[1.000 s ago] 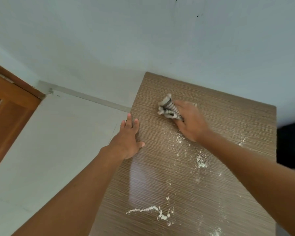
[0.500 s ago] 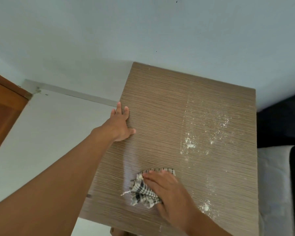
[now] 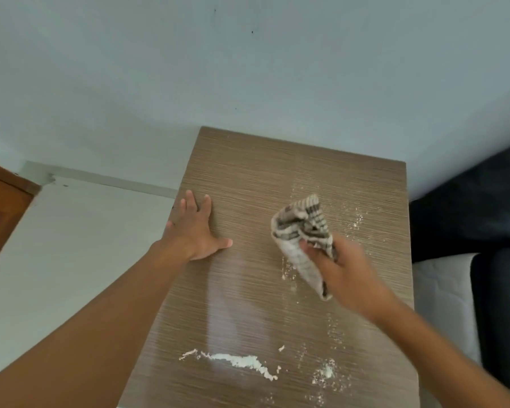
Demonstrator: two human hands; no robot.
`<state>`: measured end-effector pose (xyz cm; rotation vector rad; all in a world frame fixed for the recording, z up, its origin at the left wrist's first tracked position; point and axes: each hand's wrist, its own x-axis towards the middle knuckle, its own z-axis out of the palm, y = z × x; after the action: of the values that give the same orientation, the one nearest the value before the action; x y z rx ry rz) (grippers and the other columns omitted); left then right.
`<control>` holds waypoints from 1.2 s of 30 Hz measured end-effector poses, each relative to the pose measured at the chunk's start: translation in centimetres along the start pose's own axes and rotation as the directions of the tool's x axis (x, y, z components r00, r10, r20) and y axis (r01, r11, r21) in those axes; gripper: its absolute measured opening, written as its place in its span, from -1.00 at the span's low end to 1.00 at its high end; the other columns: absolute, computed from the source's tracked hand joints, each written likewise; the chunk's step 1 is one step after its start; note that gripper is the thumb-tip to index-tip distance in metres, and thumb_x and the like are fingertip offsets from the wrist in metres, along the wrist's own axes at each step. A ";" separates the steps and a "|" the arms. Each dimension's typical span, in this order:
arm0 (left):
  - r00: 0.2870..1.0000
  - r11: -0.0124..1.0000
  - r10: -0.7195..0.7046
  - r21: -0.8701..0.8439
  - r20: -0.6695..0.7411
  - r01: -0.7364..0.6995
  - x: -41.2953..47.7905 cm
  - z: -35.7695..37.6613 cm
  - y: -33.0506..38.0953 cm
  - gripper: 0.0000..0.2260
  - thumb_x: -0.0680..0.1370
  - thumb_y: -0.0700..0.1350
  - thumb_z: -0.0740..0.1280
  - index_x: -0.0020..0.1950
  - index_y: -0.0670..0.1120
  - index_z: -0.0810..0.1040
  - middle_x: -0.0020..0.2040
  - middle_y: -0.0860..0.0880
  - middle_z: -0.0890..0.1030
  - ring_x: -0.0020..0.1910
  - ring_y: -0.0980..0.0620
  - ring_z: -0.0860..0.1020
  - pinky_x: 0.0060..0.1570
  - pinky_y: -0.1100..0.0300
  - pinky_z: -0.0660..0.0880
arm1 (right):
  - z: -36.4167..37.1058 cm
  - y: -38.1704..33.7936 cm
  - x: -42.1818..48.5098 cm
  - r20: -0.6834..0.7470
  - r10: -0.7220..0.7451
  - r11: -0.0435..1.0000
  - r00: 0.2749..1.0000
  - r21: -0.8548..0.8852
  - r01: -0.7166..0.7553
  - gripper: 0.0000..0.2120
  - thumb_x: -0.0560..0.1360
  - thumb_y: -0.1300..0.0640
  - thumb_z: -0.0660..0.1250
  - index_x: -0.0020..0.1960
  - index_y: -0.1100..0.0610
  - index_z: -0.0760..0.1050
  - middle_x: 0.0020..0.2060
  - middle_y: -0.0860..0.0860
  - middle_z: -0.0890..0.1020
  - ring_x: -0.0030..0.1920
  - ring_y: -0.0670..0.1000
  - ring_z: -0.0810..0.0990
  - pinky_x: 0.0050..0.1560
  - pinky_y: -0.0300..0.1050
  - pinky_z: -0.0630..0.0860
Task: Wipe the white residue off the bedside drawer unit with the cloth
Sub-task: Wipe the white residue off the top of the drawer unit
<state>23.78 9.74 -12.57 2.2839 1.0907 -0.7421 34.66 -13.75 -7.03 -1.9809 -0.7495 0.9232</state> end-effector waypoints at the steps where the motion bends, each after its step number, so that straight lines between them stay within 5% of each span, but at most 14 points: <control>1: 1.000 1.000 0.015 -0.004 0.022 -0.015 0.1 0.0 0.7 0.00 0.44 0.22 0.41 0.58 0.05 -0.26 0.56 -0.07 -0.39 0.56 -0.09 -0.29 0.49 -0.23 -0.05 | -1.4 0.1 1.2 -0.028 -0.013 0.999 1.000 -0.047 0.012 -0.87 0.59 0.04 0.20 -0.03 -0.15 0.50 -0.19 -0.15 0.66 -0.19 -0.09 0.67 -0.20 -0.04 0.66; 5: 0.998 0.998 0.008 -0.056 0.056 -0.005 0.8 0.1 3.0 -0.02 0.45 0.18 0.43 0.58 0.12 -0.25 0.55 -0.02 -0.43 0.54 -0.16 -0.34 0.45 -0.34 0.03 | -6.3 0.5 7.0 -0.106 -0.103 0.923 0.989 -0.382 0.055 -0.86 0.61 0.10 0.20 0.10 0.00 0.51 -0.25 -0.14 0.56 -0.35 -0.13 0.51 -0.46 -0.32 0.44; 7: 0.998 0.998 -0.009 -0.062 0.060 0.013 0.9 0.1 3.3 -0.02 0.45 0.18 0.43 0.58 0.12 -0.25 0.55 -0.03 -0.42 0.54 -0.17 -0.34 0.44 -0.34 0.05 | -8.3 0.2 10.3 -0.112 -0.200 0.842 0.973 -0.528 0.113 -0.80 0.60 0.14 0.21 0.19 0.07 0.50 -0.19 -0.12 0.56 -0.29 -0.11 0.48 -0.37 -0.39 0.31; 10: 0.998 0.998 -0.017 -0.067 0.062 0.021 0.9 0.0 3.4 -0.02 0.45 0.16 0.44 0.58 0.12 -0.24 0.55 -0.03 -0.41 0.54 -0.17 -0.34 0.44 -0.34 0.06 | -9.9 -0.1 15.0 -0.033 -0.370 0.674 0.928 -0.697 0.244 -0.71 0.56 0.21 0.25 0.26 0.05 0.48 0.06 0.03 0.59 -0.04 0.05 0.54 -0.17 -0.10 0.45; 14: 0.997 0.996 -0.022 -0.081 0.079 0.029 0.9 0.0 3.4 -0.03 0.45 0.15 0.44 0.57 0.13 -0.24 0.54 -0.01 -0.43 0.53 -0.16 -0.36 0.44 -0.35 0.06 | -8.5 1.6 19.1 0.034 -0.373 0.510 0.927 -0.827 0.236 -0.61 0.52 0.21 0.24 0.34 0.06 0.45 0.22 0.05 0.55 0.21 0.11 0.50 0.02 0.03 0.50; 19: 0.995 0.996 -0.026 -0.078 0.095 0.033 0.9 -0.1 3.3 -0.03 0.46 0.15 0.43 0.57 0.14 -0.26 0.54 -0.01 -0.44 0.53 -0.16 -0.37 0.44 -0.34 0.05 | -5.6 6.7 19.6 -0.048 -0.327 0.693 0.944 -0.691 0.205 -0.53 0.55 0.01 0.28 0.43 0.06 0.37 0.36 0.01 0.48 0.32 0.09 0.43 0.35 0.06 0.35; 23: 0.993 0.997 -0.033 -0.062 0.110 0.040 0.9 -0.2 3.4 -0.03 0.47 0.15 0.42 0.56 0.14 -0.28 0.53 -0.02 -0.45 0.52 -0.17 -0.38 0.45 -0.34 0.03 | -3.1 7.1 17.2 -0.099 -0.354 0.735 0.930 -0.645 0.210 -0.56 0.57 0.00 0.23 0.42 0.07 0.39 0.37 0.01 0.47 0.34 0.09 0.39 0.38 0.00 0.25; 28: 0.992 0.998 -0.027 -0.061 0.123 0.035 1.0 -0.6 3.5 -0.07 0.51 0.11 0.39 0.57 0.13 -0.28 0.53 -0.03 -0.45 0.53 -0.19 -0.36 0.48 -0.20 -0.04 | 1.1 6.9 10.4 0.018 -0.348 0.760 0.937 -0.580 0.294 -0.51 0.51 -0.01 0.22 0.43 0.03 0.36 0.38 -0.06 0.44 0.37 -0.01 0.34 0.39 0.05 0.29; 32: 0.993 0.999 -0.027 -0.041 0.115 0.032 1.0 -0.6 3.5 -0.09 0.52 0.12 0.38 0.57 0.12 -0.28 0.53 -0.04 -0.45 0.53 -0.19 -0.35 0.48 -0.18 -0.06 | 4.3 7.1 3.7 0.116 -0.374 0.773 0.920 -0.509 0.379 -0.47 0.48 -0.04 0.23 0.43 0.02 0.31 0.39 -0.04 0.42 0.41 -0.07 0.27 0.44 0.03 0.04; 36: 0.994 0.999 -0.025 -0.024 0.106 0.028 1.1 -0.5 3.4 -0.09 0.51 0.14 0.38 0.57 0.13 -0.27 0.54 -0.04 -0.44 0.53 -0.20 -0.33 0.48 -0.18 -0.05 | 7.4 7.1 -2.2 0.268 -0.357 0.693 0.895 -0.566 0.446 -0.27 0.31 -0.07 0.46 0.42 -0.06 0.28 0.35 -0.10 0.47 0.35 -0.09 0.37 0.36 0.07 0.16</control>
<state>27.25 8.72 -12.22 2.1864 1.0771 -0.8454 28.61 -15.86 -15.32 -2.1548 -1.6725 0.5795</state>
